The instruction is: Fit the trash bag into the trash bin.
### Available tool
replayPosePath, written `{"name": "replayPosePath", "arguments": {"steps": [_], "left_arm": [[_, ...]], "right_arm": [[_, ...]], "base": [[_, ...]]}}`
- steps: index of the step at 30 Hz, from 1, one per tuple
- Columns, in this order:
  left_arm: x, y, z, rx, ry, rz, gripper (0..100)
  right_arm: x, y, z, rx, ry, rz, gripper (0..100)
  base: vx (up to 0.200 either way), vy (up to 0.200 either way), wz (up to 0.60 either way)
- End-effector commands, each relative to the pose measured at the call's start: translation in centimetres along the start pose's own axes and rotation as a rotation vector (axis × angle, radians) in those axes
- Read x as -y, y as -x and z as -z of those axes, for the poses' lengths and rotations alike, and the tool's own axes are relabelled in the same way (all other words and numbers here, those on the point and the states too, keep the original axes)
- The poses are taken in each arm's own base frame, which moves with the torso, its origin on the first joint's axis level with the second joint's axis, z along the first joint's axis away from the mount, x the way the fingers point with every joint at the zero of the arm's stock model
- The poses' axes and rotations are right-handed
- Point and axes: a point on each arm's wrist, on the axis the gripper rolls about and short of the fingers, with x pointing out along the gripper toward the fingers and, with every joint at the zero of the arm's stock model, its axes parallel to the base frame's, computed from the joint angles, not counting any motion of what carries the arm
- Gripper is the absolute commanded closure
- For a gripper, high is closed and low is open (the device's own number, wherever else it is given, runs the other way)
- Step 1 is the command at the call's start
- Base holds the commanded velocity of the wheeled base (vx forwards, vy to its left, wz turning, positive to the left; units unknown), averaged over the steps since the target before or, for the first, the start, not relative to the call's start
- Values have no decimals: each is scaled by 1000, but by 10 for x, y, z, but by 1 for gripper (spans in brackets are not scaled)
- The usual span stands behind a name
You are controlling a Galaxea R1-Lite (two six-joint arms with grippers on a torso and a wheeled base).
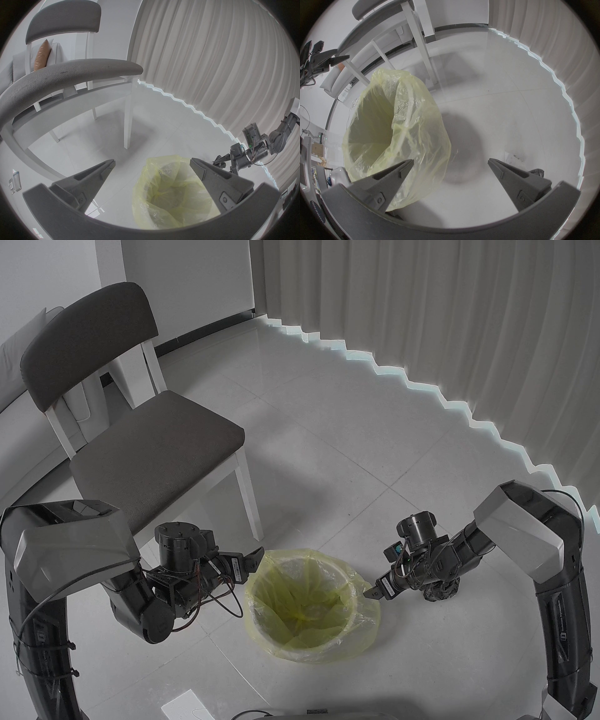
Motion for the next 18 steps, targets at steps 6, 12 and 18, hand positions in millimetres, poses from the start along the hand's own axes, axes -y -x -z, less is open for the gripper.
{"name": "replayPosePath", "arguments": {"steps": [6,12,18], "left_arm": [[-3,-2,8,-6,3,-5,0],[-2,0,8,2,3,-1,0],[-2,1,10,10,6,2,0]], "right_arm": [[3,-16,-3,-33,9,-4,0],[25,13,-3,-20,-25,27,0],[53,41,1,-3,-72,69,0]], "base": [[0,0,0],[0,0,0],[0,0,0]]}}
